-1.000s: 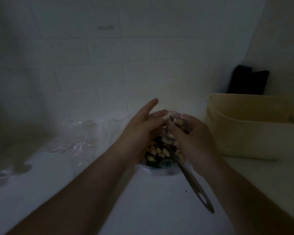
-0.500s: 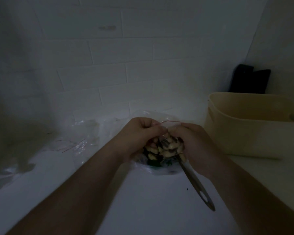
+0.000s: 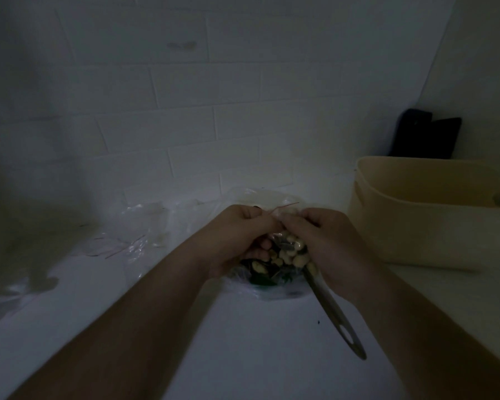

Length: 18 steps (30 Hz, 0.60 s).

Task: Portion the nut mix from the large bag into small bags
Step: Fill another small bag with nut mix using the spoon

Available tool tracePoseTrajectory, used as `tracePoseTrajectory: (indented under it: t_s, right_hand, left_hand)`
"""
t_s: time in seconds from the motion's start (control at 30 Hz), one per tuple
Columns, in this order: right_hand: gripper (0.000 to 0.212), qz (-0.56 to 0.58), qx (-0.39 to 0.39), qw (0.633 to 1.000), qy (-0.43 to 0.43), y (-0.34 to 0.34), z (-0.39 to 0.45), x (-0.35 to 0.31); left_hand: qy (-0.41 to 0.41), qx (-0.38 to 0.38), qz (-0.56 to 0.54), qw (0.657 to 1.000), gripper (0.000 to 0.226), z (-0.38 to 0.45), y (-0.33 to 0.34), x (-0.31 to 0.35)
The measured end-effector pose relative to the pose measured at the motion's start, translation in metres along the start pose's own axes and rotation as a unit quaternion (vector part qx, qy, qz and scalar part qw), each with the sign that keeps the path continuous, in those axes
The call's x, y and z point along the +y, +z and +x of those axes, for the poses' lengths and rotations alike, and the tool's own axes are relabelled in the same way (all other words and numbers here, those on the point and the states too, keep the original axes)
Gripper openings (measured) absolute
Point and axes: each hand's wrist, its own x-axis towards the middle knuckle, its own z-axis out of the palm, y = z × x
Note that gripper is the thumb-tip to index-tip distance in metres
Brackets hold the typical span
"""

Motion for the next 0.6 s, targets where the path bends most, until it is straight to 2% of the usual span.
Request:
tracePoseTrajectory:
  t_s: [0.13, 0.23, 0.4, 0.5, 0.6]
  right_hand:
    - [0.019, 0.046, -0.007, 0.999, 0.021, -0.0006, -0.0017, -0.0051]
    - [0.015, 0.078, -0.014, 0.996, 0.036, -0.0012, -0.0020, -0.0060]
    - [0.021, 0.015, 0.005, 1.000, -0.024, -0.0010, -0.0002, -0.0027]
    - [0.017, 0.001, 0.013, 1.000, -0.022, -0.0021, 0.0003, -0.0019]
    - [0.012, 0.017, 0.008, 1.000, -0.023, -0.0034, 0.0008, -0.0022]
  left_hand:
    - [-0.004, -0.010, -0.009, 1.000, 0.009, 0.0005, -0.0006, -0.0011]
    - [-0.006, -0.010, -0.010, 1.000, 0.023, 0.0005, 0.0011, -0.0017]
    - [-0.013, -0.006, -0.025, 1.000, 0.025, 0.0002, 0.0018, -0.0006]
    - [-0.022, -0.004, -0.025, 0.999, 0.036, 0.0014, 0.0004, -0.0015]
    - [-0.020, -0.019, -0.024, 0.999, 0.035, 0.0006, -0.0006, -0.0024]
